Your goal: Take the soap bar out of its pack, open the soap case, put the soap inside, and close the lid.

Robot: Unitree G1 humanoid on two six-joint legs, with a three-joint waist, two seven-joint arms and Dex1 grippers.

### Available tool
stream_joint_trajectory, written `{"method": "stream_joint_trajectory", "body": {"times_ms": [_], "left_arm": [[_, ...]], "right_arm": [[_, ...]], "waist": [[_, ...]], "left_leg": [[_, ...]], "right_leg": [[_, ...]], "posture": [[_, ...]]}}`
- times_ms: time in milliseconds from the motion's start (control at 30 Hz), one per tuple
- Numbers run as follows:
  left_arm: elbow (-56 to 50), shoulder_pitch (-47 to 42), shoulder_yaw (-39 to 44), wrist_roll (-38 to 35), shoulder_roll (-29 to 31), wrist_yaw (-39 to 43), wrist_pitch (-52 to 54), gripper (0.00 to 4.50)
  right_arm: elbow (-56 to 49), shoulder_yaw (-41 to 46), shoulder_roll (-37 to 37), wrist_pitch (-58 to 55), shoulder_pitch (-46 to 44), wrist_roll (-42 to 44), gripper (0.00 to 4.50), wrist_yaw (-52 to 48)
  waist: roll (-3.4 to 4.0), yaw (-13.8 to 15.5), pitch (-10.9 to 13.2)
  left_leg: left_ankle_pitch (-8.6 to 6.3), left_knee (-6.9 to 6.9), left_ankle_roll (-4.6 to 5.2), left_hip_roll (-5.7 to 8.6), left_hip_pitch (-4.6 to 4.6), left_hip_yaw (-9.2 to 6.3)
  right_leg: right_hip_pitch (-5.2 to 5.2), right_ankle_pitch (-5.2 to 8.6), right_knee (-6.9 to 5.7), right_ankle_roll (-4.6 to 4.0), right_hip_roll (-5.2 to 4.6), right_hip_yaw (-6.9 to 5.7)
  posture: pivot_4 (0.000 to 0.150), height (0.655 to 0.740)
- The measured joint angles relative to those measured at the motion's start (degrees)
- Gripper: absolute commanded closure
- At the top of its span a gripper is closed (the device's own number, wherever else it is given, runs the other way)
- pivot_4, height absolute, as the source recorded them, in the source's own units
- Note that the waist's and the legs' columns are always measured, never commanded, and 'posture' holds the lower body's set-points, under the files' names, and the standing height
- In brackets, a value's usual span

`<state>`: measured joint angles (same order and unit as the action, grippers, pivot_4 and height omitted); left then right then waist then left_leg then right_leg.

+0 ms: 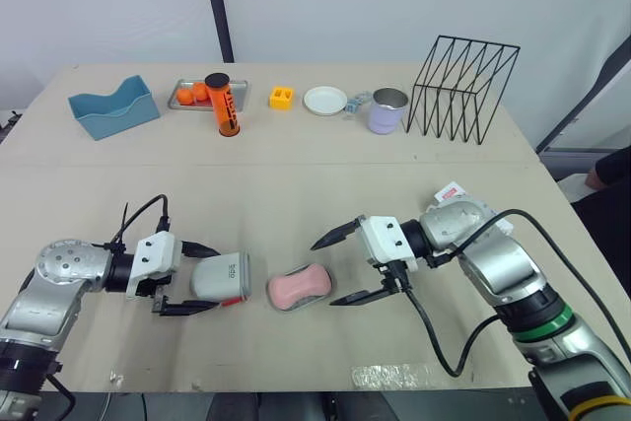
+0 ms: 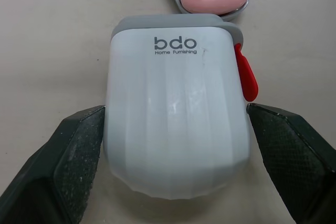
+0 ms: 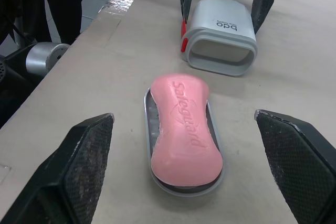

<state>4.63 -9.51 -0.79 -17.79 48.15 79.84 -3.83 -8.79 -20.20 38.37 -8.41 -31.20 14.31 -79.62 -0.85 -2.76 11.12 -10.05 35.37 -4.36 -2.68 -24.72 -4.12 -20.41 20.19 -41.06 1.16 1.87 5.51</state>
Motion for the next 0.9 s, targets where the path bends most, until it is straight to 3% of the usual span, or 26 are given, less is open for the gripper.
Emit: {"method": "stream_joint_trajectory", "body": {"times_ms": [900], "left_arm": [[0.48,0.57,0.01,0.40,-0.19,-1.09,-1.44,0.00]], "right_arm": [[-0.60,0.48,-0.35,-3.77,0.54,2.28,0.06,1.12]], "waist": [[0.00,0.00,0.00]], "left_leg": [[0.00,0.00,0.00,0.00,0.00,0.00]], "right_leg": [[0.00,0.00,0.00,-0.01,0.00,0.00]], "posture": [[0.150,0.7400]]}}
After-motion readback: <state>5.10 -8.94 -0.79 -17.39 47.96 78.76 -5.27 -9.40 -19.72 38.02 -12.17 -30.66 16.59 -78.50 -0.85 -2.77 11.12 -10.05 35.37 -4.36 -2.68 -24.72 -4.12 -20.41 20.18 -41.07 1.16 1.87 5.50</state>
